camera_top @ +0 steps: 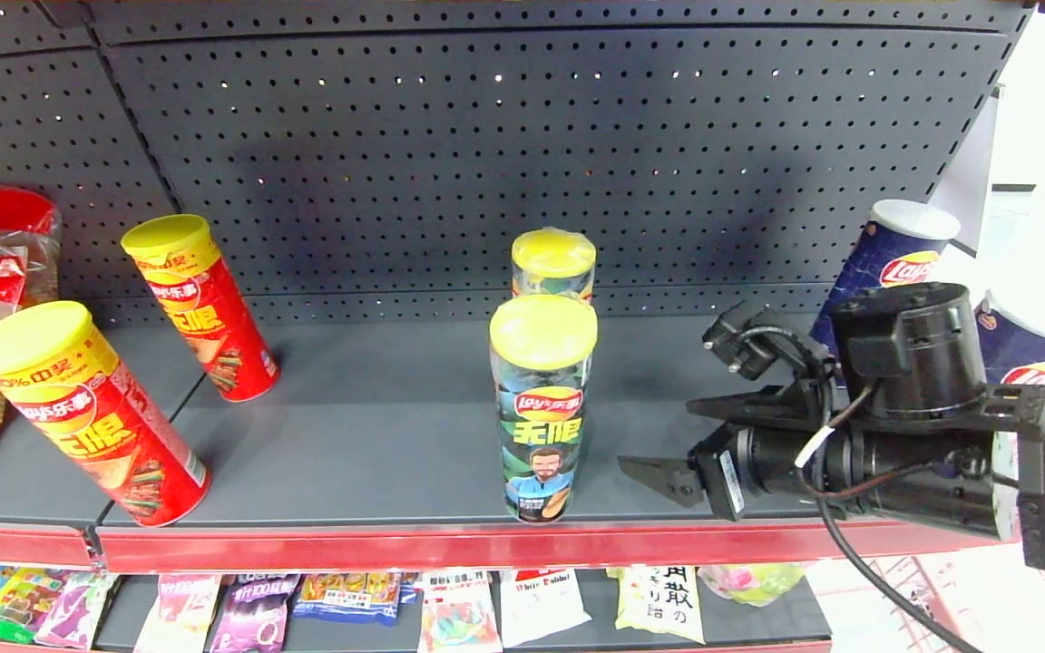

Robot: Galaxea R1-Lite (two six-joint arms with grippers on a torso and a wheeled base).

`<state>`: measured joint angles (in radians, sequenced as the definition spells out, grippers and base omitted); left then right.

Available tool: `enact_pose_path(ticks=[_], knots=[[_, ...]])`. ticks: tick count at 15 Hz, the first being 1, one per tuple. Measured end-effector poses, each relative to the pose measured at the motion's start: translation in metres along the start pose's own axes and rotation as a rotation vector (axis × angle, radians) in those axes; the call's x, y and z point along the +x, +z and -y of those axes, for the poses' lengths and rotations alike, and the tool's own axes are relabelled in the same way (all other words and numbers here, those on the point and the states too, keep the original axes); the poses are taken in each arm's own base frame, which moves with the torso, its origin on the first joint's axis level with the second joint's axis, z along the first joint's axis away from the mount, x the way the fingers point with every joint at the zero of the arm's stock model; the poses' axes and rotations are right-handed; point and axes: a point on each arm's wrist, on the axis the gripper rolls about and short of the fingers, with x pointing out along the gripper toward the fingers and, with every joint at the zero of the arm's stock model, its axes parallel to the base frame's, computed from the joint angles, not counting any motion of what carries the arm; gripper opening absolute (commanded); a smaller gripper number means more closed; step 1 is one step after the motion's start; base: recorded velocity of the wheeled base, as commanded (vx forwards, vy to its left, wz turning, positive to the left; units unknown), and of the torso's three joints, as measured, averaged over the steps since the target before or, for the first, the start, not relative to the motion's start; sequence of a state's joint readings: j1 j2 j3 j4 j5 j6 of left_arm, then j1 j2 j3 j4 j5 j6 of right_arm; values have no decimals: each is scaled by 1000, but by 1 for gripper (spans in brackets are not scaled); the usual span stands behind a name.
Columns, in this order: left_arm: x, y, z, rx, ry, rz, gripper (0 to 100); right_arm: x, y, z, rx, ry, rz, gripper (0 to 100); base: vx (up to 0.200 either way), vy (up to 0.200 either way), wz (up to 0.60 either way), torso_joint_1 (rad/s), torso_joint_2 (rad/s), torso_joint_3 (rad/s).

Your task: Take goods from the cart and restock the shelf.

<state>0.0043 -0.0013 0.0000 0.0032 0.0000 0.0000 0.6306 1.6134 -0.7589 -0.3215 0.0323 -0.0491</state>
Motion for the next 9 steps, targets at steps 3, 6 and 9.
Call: enact_pose_path(ticks=[3,6,9], knots=[[0,0,0,0,0,0,100,14,-3,1,-29,-39,-32,100,0,0,0,0,0,0],[0,0,0,0,0,0,100,25,-3,1,-51,-53,-50,100,0,0,0,0,0,0],[0,0,0,0,0,0,100,33,-3,-2,-70,-80,-66,100,0,0,0,0,0,0]])
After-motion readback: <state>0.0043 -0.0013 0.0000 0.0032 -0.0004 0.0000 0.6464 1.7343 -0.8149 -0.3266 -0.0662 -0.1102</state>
